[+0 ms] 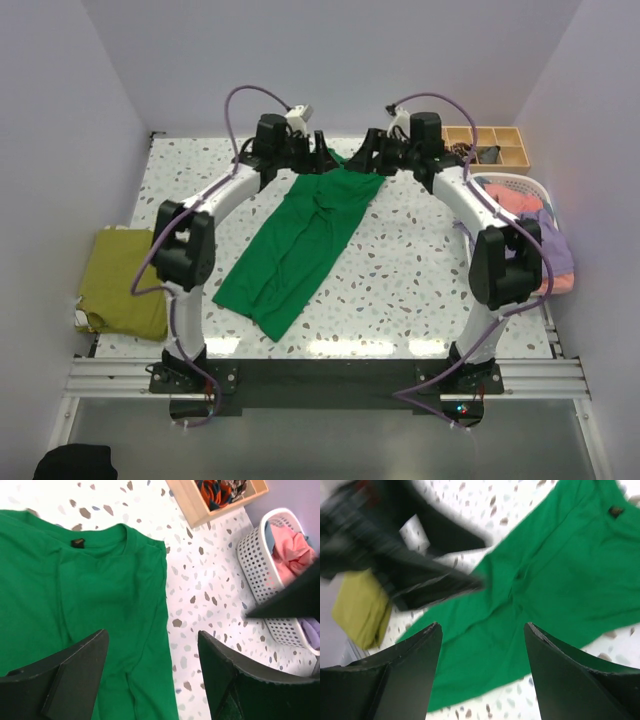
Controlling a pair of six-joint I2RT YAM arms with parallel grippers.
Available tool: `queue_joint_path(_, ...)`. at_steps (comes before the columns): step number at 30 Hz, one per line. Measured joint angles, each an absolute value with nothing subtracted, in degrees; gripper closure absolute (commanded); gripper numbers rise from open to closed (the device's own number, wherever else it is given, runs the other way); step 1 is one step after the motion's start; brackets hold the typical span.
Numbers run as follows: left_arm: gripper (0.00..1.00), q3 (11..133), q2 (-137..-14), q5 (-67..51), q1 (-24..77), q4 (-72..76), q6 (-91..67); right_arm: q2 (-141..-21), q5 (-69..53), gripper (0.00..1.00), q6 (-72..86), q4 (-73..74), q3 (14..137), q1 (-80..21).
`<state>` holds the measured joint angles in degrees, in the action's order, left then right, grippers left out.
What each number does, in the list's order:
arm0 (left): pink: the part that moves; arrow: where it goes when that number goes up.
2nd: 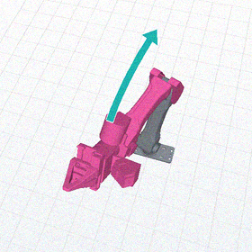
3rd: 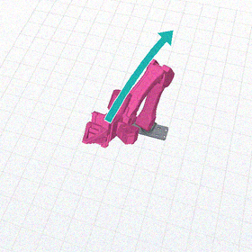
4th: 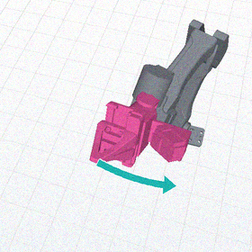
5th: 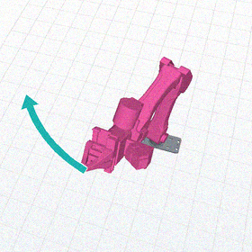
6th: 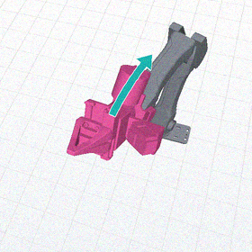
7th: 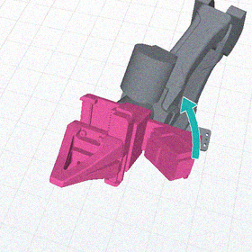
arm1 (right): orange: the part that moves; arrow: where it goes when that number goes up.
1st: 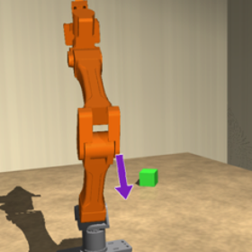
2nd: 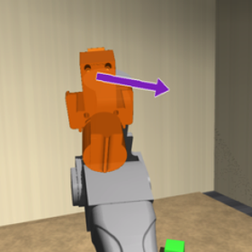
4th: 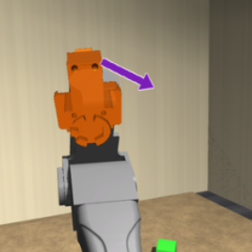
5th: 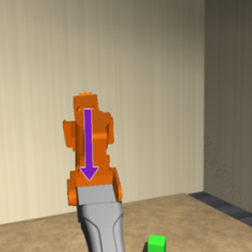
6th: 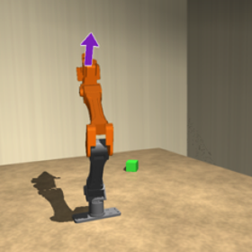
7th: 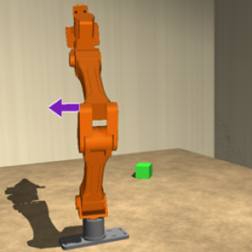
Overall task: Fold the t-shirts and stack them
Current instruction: Rotate the tshirt 90 degrees
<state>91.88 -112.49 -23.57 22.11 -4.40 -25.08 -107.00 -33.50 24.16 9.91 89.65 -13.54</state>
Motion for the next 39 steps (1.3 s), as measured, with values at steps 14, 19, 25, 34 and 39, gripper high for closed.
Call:
queue_joint_path(14,0.25,112.18,-141.23,-34.65,20.84,-10.17,-22.94,-99.02,-28.16,0.3,18.13,18.46,65.41,-29.36)
queue_joint_path(19,0.25,112.97,-140.9,-26.26,21.06,-13.13,-20.56,-99.44,-28.62,0.31,19.62,17.69,64.66,-32.08)
queue_joint_path(25,0.24,115.9,-141.95,-22.39,19.42,-14.83,-20.32,-103.39,-29.82,0.31,21.54,15.31,65.08,-39.35)
queue_joint_path(34,0.23,121.86,-145.69,-21.78,16.25,-14.87,-20.36,-110.17,-35.09,0.31,24.49,10.5,68.2,-42.35)
queue_joint_path(39,0.23,122.48,-146.15,-21.85,15.97,-14.63,-20.36,-112.9,-34.98,0.31,26.5,9.87,68.42,-42.83)
